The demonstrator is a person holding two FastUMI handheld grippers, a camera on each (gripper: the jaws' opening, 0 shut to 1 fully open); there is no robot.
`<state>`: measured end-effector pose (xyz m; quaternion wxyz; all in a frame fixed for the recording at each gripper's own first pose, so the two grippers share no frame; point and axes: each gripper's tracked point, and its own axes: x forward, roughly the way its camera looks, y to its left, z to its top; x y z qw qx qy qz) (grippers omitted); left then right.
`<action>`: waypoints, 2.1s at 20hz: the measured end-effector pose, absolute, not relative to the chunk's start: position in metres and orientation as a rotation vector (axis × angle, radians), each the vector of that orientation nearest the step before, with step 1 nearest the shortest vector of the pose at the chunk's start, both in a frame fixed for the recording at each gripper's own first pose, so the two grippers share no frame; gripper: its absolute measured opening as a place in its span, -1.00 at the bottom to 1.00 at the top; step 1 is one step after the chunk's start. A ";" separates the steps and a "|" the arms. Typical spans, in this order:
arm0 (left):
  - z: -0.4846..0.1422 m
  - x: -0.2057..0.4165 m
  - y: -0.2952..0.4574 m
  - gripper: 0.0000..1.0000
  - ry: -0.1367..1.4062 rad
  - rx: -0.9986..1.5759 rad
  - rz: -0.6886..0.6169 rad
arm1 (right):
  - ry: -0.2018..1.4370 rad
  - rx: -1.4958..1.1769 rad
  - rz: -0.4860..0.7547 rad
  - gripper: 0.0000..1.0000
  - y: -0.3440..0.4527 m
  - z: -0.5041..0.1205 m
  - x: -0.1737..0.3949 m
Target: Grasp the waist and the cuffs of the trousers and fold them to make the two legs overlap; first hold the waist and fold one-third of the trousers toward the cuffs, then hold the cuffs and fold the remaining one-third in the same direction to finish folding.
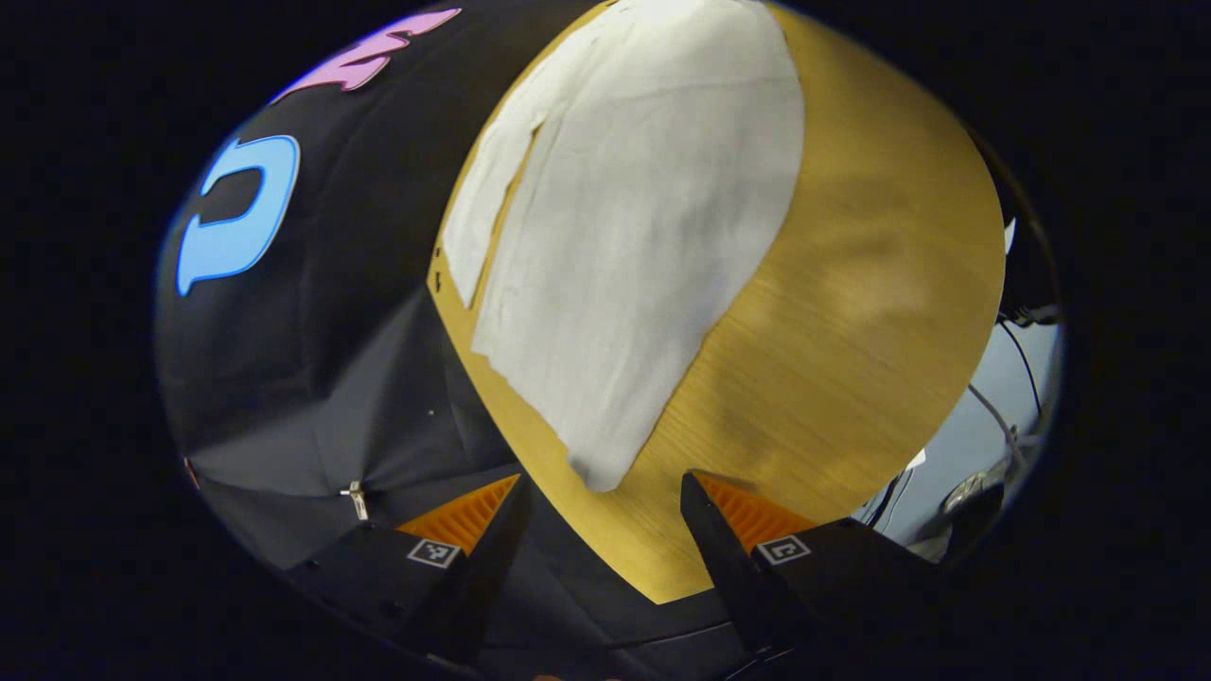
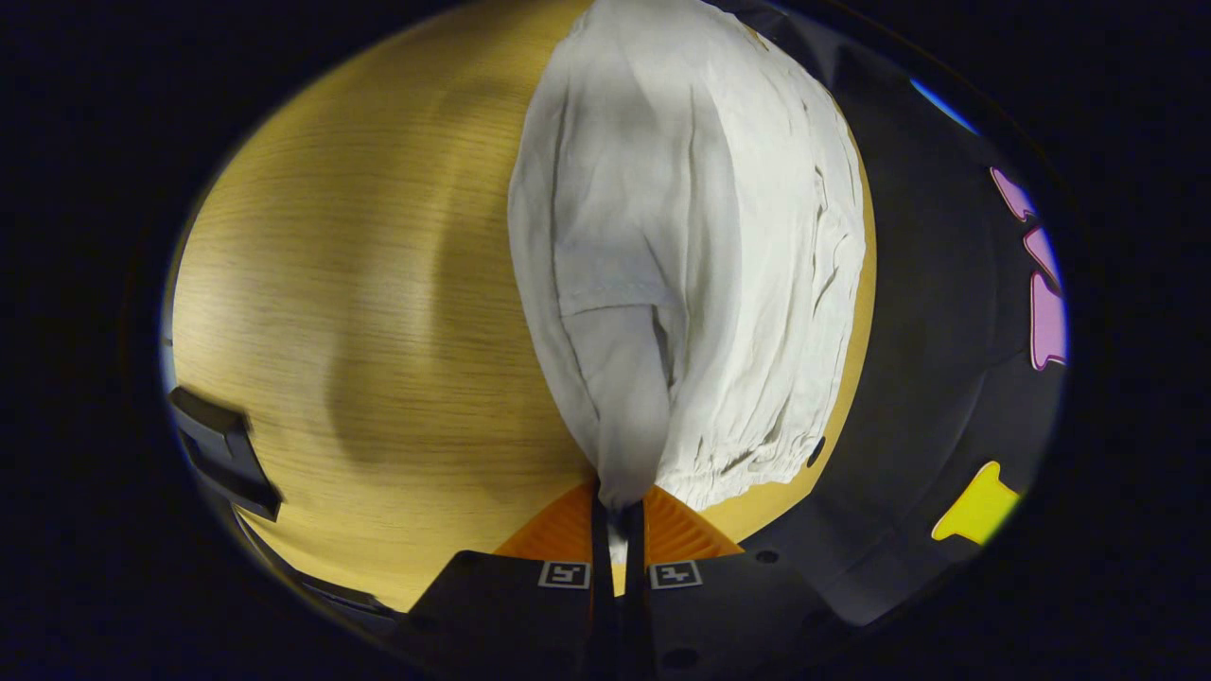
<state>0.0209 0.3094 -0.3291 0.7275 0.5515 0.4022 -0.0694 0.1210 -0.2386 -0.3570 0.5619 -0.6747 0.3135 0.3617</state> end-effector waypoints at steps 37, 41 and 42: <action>-0.191 0.199 0.316 -0.89 0.577 1.076 0.057 | 0.523 -1.433 0.326 -0.84 -0.250 -0.271 0.199; -0.166 0.247 0.316 -0.89 0.519 1.122 0.051 | 0.523 -1.356 0.243 -0.84 -0.260 -0.257 0.239; -0.163 0.257 0.314 -0.89 0.513 1.131 0.046 | 0.527 -1.330 0.218 -0.84 -0.262 -0.255 0.246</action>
